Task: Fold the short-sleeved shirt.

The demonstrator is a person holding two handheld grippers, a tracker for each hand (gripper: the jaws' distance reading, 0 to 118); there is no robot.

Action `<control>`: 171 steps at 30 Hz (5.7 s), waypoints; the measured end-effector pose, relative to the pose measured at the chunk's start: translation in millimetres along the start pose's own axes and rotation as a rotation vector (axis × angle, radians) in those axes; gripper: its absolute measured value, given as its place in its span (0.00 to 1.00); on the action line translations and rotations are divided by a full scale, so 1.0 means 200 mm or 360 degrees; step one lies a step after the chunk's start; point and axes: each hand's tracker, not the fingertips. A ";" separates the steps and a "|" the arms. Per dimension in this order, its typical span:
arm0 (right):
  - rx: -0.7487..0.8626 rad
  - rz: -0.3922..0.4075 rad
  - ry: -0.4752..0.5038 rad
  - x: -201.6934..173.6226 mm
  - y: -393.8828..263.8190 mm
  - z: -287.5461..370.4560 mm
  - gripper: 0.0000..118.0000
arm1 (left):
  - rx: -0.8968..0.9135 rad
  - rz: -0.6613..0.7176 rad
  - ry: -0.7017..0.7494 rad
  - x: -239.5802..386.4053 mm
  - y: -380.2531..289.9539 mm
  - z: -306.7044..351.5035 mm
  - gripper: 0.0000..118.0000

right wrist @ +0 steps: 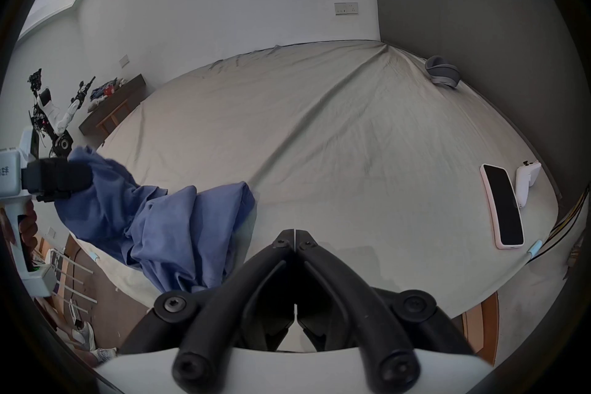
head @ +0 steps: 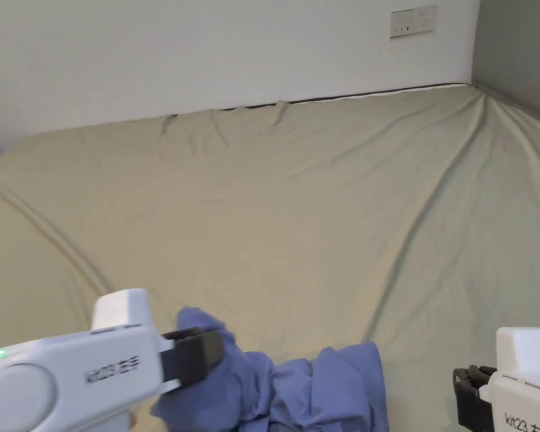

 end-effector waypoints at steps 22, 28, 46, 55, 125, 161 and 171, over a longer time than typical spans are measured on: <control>-0.0002 -0.0111 -0.0063 0.15 -0.10 0.09 0.00 | 0.0008 -0.0168 -0.0163 0.51 -0.10 -0.27 0.46; -0.0032 -0.0121 -0.0055 0.13 -0.13 0.05 0.00 | -0.0062 -0.0537 -0.0123 0.67 -0.22 -0.35 0.07; 0.0009 -0.0029 -0.0025 0.10 -0.07 0.10 0.00 | -0.0141 0.0000 -0.0339 0.51 -0.18 -0.31 0.98; 0.0151 0.0036 0.0323 0.01 0.03 0.13 0.00 | 0.0213 0.0067 -0.0128 0.23 -0.22 0.14 0.32; -0.0098 -0.0252 0.0863 -0.09 0.19 -0.41 0.00 | -0.0503 0.0416 0.1001 -1.56 0.35 0.43 0.77; 0.1099 0.0239 -0.0121 -0.27 0.12 0.74 0.00 | 0.0706 -0.0205 0.0437 0.36 -0.09 0.73 0.05; 0.1047 0.0191 -0.0125 -0.22 0.10 0.72 0.00 | 0.0710 -0.0254 0.0434 0.40 -0.12 0.73 0.05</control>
